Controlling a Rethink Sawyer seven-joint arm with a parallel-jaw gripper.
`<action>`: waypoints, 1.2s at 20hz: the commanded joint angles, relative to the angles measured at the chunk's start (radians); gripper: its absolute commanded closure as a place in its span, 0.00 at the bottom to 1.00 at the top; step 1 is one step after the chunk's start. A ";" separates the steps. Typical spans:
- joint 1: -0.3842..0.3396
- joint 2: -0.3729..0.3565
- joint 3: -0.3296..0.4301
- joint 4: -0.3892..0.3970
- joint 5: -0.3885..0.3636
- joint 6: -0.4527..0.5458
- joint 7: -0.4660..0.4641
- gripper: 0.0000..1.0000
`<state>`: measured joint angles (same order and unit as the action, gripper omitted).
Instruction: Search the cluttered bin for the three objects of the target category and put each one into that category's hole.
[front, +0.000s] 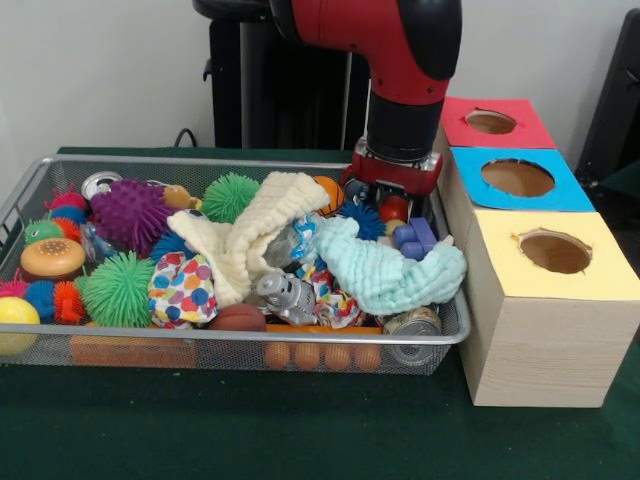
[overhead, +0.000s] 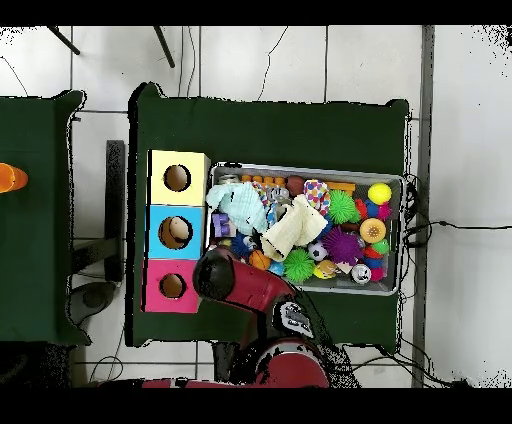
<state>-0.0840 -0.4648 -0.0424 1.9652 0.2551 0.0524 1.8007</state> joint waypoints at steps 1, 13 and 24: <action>-0.003 0.070 0.109 -0.041 -0.007 -0.033 0.167 0.00; 0.069 0.049 0.037 -0.036 0.071 0.020 0.225 1.00; 0.204 -0.219 -0.134 0.026 0.100 0.343 0.271 1.00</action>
<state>0.0496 -0.5296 -0.1447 1.9602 0.2967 0.1445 1.8007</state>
